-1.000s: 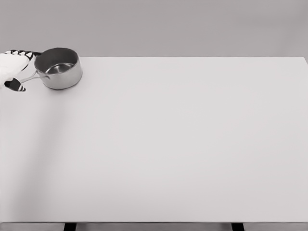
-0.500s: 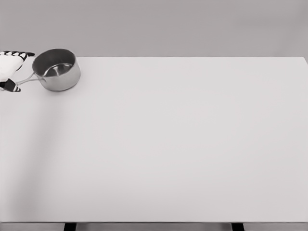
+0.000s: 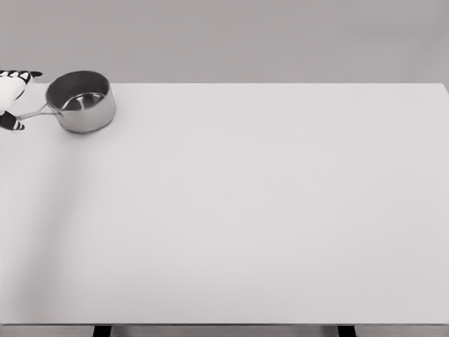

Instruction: Rotate pot handle

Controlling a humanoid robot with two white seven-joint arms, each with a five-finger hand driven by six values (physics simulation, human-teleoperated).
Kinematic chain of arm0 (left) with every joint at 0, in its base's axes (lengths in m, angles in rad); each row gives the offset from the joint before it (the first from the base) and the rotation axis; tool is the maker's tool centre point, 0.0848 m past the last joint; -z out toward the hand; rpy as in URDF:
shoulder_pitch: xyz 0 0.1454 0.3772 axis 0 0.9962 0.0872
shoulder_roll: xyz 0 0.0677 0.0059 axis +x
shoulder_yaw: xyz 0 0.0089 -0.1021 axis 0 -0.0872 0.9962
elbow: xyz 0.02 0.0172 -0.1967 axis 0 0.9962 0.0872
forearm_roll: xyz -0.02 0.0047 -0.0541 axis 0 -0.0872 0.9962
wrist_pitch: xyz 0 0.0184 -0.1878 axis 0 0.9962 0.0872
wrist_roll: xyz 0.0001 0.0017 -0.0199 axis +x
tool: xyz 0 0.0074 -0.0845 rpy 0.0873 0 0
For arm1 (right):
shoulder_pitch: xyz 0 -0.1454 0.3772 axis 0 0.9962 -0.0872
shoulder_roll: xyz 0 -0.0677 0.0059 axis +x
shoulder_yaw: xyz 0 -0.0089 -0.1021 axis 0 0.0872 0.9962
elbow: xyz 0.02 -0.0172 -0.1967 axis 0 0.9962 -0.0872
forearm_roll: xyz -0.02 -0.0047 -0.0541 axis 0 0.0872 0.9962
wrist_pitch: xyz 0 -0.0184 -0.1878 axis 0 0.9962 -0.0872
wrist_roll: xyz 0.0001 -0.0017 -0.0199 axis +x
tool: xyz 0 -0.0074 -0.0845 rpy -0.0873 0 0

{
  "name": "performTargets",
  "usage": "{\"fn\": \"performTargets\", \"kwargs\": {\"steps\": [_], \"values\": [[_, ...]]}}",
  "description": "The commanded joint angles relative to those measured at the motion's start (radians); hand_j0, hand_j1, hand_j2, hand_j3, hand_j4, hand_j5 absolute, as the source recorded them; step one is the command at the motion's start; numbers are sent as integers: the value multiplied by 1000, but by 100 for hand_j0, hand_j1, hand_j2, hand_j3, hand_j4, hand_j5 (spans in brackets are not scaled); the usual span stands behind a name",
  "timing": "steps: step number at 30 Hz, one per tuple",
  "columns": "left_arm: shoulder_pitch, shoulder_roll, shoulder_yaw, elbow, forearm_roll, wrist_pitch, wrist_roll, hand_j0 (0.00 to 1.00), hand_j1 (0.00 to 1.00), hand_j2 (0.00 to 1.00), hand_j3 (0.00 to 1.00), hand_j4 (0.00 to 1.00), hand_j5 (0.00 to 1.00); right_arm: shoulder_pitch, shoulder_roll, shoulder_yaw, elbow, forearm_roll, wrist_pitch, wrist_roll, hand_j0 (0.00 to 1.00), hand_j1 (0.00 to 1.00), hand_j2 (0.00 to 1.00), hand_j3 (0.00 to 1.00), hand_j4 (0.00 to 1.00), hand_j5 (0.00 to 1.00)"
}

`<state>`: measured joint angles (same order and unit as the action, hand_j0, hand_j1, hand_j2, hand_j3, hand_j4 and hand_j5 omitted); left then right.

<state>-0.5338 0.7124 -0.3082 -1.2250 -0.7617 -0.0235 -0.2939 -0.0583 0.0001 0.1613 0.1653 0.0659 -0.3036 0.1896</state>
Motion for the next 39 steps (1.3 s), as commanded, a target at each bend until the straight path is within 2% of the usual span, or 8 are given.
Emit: {"fn": "performTargets", "kwargs": {"steps": [1,12,16,39], "values": [[0,-2,6,12,-1,-1,4,100,100,100,100,100,100,0,0,0,0,0,0,1,100,100,100,100,100,100],[-12,-8,8,48,-1,0,10,100,100,100,100,100,100,0,0,0,0,0,0,1,100,100,100,100,100,100],[-21,-11,8,71,-1,0,42,100,100,100,100,100,100,0,0,0,0,0,0,1,100,100,100,100,100,100],[-60,-34,21,156,1,0,44,100,100,100,100,100,100,0,0,0,0,0,0,1,100,100,100,100,100,100]]}}
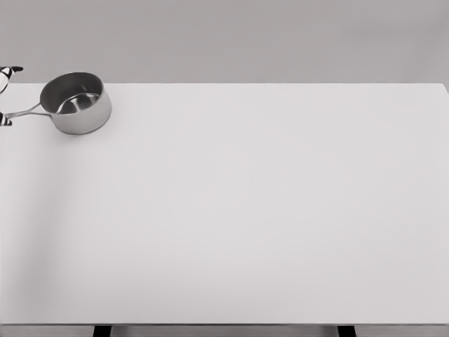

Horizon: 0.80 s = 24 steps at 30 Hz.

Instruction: Rotate pot handle

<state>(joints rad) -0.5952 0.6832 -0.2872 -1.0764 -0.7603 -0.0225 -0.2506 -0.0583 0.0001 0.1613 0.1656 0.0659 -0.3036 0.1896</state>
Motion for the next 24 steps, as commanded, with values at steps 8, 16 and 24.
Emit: {"fn": "performTargets", "kwargs": {"steps": [8,16,24], "values": [[-17,-14,-1,29,-1,1,1,100,100,100,100,100,100,0,0,0,0,0,0,1,100,100,100,100,100,100],[-18,-16,-1,39,-1,0,31,100,100,100,100,100,100,0,0,0,0,0,0,1,100,100,100,100,100,100],[-35,-33,-1,76,-1,0,42,100,100,100,100,100,100,0,0,0,0,0,0,1,100,100,100,100,100,100]]}}
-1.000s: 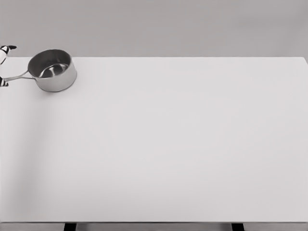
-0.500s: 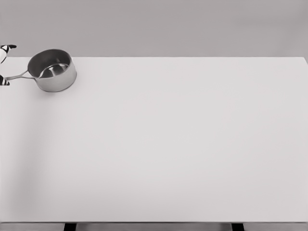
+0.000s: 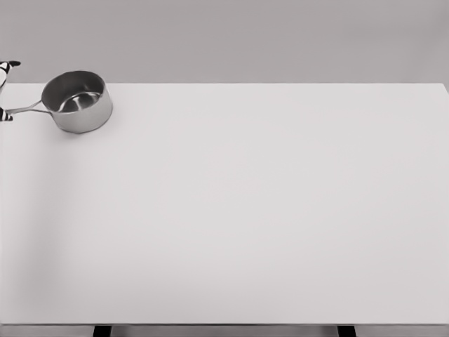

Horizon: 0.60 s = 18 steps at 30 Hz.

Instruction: Rotate pot handle

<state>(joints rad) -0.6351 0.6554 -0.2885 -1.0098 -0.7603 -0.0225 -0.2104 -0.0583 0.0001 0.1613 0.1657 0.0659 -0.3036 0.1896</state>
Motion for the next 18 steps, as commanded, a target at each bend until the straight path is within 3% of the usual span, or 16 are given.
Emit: {"fn": "performTargets", "kwargs": {"steps": [1,18], "values": [[0,-5,0,11,-1,0,2,100,100,100,100,100,100,0,0,0,0,0,0,1,100,100,100,100,100,100],[-29,-23,-1,68,-1,1,3,100,100,100,100,100,100,0,0,0,0,0,0,1,100,100,100,100,100,100]]}}
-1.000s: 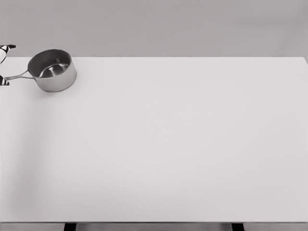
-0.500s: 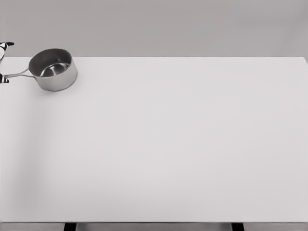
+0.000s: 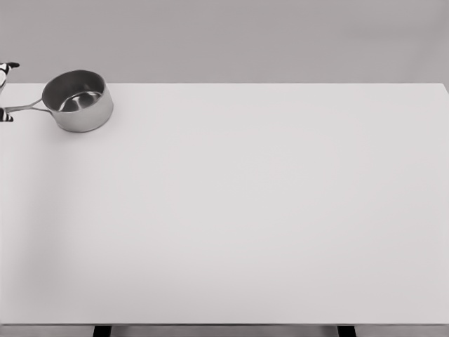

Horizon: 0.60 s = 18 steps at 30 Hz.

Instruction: Rotate pot handle

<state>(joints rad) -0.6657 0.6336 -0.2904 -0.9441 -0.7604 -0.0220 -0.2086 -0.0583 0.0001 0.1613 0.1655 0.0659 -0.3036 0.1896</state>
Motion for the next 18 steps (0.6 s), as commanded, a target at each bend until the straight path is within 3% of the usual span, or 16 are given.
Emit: {"fn": "performTargets", "kwargs": {"steps": [1,18], "values": [[0,-3,1,2,0,-1,2,100,100,100,100,100,100,0,0,0,0,0,0,1,100,100,100,100,100,100],[-35,-26,-3,54,0,2,2,100,100,100,100,100,100,0,0,0,-1,0,0,1,100,100,100,100,100,100]]}}
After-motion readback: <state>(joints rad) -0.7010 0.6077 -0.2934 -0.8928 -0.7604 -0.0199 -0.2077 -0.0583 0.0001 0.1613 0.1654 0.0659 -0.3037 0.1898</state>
